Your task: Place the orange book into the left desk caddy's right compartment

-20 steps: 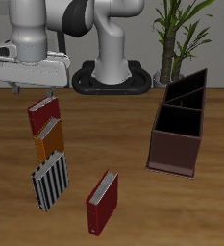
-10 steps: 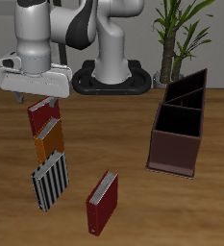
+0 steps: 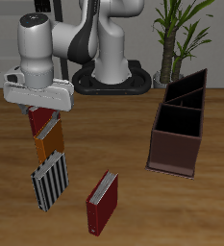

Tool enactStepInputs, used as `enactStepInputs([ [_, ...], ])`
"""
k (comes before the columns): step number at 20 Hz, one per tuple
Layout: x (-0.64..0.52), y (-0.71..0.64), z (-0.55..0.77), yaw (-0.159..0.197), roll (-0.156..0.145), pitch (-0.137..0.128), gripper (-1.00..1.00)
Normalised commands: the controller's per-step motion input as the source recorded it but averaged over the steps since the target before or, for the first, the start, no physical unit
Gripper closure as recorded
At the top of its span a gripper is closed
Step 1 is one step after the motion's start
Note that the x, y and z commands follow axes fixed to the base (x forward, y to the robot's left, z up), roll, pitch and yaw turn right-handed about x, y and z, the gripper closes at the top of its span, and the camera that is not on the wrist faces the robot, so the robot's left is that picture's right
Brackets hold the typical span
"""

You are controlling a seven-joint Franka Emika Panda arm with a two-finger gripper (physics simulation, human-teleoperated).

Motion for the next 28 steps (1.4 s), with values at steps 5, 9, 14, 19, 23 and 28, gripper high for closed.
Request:
enactStepInputs([
  [5, -0.02, 0.11, -0.40, -0.027, 0.020, 0.042, -1.00],
  [9, 0.03, 0.07, -0.24, -0.021, -0.002, 0.022, -1.00],
  [14, 0.06, 0.14, -0.37, 0.000, 0.027, 0.052, -1.00],
  [19, 0.02, 0.09, -0.22, -0.035, 0.020, 0.036, 1.00],
  [23, 0.02, -0.02, -0.07, -0.001, -0.005, 0.007, 1.00],
  [28, 0.02, -0.03, 0.09, -0.008, -0.013, -0.015, 1.00],
])
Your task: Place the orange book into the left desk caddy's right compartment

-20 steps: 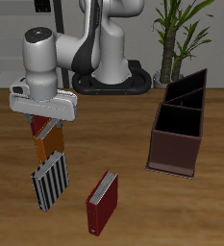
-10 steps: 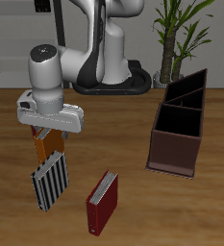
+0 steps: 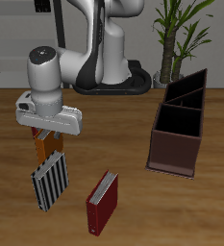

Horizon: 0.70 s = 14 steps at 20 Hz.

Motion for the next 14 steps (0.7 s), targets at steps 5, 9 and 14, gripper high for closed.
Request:
enactStepInputs([
  [5, -0.06, 0.23, 0.26, 0.007, 0.029, -0.029, 1.00],
  [9, -0.14, 0.41, 0.53, 0.060, 0.036, -0.062, 1.00],
  [14, -0.22, 0.45, 0.60, 0.047, 0.053, -0.060, 1.00],
])
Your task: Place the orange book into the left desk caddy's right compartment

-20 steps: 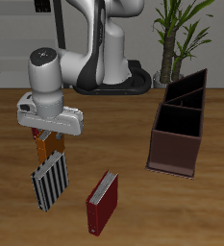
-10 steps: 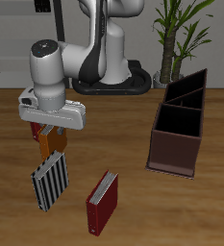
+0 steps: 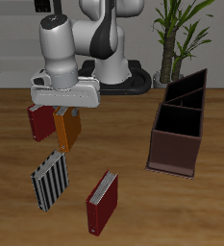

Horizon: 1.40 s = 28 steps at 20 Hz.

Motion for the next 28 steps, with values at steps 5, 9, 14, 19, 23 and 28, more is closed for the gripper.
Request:
enactStepInputs([
  [5, -0.17, 0.34, 0.52, -0.024, -0.005, -0.034, 1.00],
  [9, -0.15, 0.27, 0.36, -0.032, -0.020, -0.025, 1.00],
  [14, -0.33, 0.50, 0.54, -0.019, 0.048, -0.071, 1.00],
  [19, -0.18, 0.30, 0.26, -0.046, 0.001, -0.028, 1.00],
  [23, -0.17, 0.25, 0.23, -0.054, -0.002, -0.028, 1.00],
  [28, -0.16, 0.25, 0.28, -0.042, -0.001, -0.031, 1.00],
])
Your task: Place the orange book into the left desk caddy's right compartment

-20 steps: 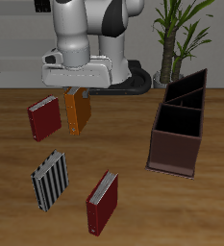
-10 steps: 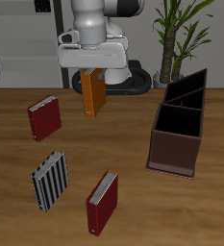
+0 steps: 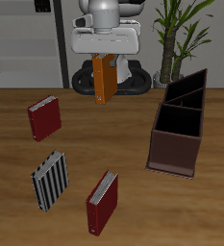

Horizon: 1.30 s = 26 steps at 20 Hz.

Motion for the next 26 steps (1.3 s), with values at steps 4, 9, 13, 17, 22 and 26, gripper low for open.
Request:
enactStepInputs([
  [4, -0.02, 0.39, 0.34, -0.077, -0.046, -0.022, 1.00],
  [9, 0.08, 0.28, 0.07, -0.020, -0.044, 0.015, 1.00],
  [13, 0.14, 0.38, -0.01, -0.010, -0.050, 0.042, 1.00],
  [17, 0.04, 0.44, 0.00, 0.017, -0.037, 0.021, 1.00],
  [22, -0.06, 0.53, 0.08, 0.039, 0.039, -0.006, 1.00],
  [26, 0.03, 0.51, 0.10, 0.036, 0.082, -0.006, 1.00],
])
